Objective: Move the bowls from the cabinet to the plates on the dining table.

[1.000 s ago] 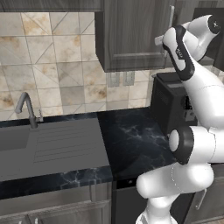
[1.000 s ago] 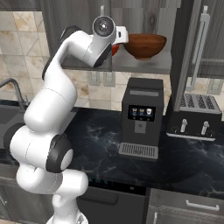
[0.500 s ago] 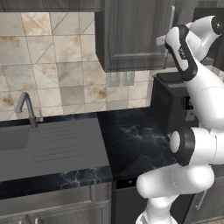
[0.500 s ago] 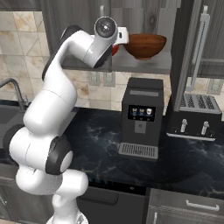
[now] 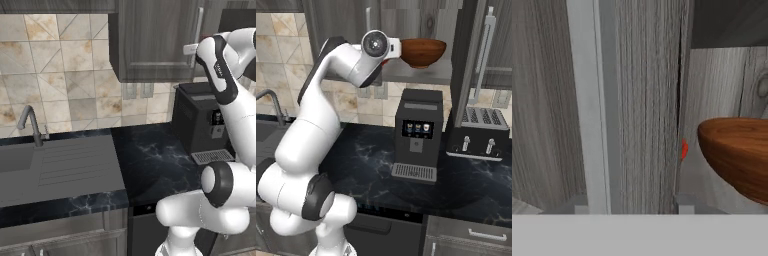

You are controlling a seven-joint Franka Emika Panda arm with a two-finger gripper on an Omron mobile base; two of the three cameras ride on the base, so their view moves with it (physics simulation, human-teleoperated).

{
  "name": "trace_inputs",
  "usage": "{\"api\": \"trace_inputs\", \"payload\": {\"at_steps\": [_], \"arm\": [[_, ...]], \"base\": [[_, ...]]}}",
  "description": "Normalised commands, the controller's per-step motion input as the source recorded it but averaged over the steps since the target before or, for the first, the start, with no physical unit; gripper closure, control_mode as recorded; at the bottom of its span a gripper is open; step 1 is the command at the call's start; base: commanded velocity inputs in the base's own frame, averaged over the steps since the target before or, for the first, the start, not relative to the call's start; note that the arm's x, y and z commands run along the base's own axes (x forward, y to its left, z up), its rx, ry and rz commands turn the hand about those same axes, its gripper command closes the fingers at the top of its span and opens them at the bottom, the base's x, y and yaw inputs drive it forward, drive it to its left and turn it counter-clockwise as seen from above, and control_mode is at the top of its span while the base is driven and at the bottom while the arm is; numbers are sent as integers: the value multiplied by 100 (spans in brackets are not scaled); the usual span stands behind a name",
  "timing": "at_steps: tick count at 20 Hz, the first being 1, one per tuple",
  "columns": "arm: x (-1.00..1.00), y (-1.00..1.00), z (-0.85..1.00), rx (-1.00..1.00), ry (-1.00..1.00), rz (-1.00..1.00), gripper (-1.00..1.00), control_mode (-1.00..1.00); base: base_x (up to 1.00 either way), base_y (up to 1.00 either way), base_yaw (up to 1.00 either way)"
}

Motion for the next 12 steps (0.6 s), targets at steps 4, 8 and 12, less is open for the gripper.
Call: {"api": "trace_inputs", "payload": {"at_steps": [4,8,12], "arm": [[-64,14,2,2,-13,0,100,-100],[-70,24,1,0,-16,0,100,-100],[-72,32,0,0,-17,0,100,-100]], "base": [[0,0,0],[0,0,0],[0,0,0]]}}
